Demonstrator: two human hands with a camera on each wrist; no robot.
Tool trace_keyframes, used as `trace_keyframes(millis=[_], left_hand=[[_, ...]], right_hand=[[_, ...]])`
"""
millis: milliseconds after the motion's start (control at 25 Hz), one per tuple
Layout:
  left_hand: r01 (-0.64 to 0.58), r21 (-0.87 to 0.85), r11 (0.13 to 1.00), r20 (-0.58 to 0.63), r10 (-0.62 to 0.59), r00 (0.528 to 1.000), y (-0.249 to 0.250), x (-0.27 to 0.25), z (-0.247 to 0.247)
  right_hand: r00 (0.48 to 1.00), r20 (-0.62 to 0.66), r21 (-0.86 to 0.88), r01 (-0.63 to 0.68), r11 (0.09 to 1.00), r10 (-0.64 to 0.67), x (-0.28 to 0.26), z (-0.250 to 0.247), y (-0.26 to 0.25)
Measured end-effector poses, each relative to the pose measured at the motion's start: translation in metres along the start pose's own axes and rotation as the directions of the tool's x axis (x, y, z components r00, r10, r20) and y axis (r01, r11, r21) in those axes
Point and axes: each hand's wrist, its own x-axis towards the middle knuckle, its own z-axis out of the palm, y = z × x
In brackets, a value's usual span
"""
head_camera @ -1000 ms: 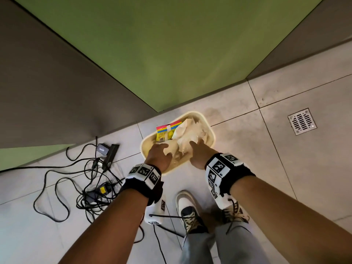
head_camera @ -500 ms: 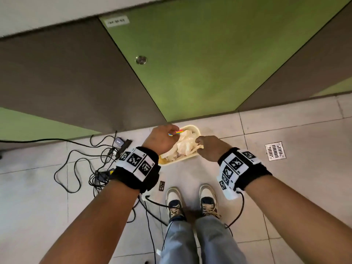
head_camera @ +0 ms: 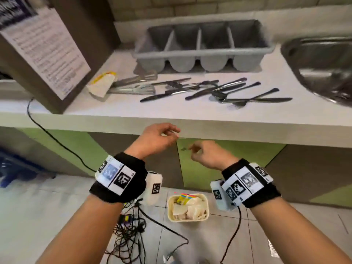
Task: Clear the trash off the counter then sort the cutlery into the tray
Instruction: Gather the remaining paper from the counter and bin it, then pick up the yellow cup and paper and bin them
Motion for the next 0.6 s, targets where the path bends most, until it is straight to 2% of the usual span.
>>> trace_keyframes(millis=[120, 280, 440, 600], left_hand=[[0.008, -0.035, 0.999, -0.148, -0.013, 0.989, 0.018, -0.015, -0.044], [0.011, -0.036, 0.999, -0.327, -0.022, 0.945, 0.014, -0.019, -0.096], [0.084, 0.001, 0.996, -0.401, -0.076, 0.913, -0.009, -0.001, -0.138], [0.180, 0.077, 0.981, -0.424, -0.132, 0.896, -0.040, 0.043, -0.184]], right_hand=[[0.986, -0.154, 0.053, 0.065, 0.996, -0.056, -0.011, -0.030, -0.032], [0.963, -0.253, 0.042, 0.110, 0.993, -0.096, 0.001, -0.047, -0.067], [0.959, -0.266, -0.021, 0.101, 0.995, -0.103, 0.033, -0.045, -0.090], [0.963, -0.258, -0.055, 0.059, 0.997, -0.071, 0.087, -0.040, -0.118]])
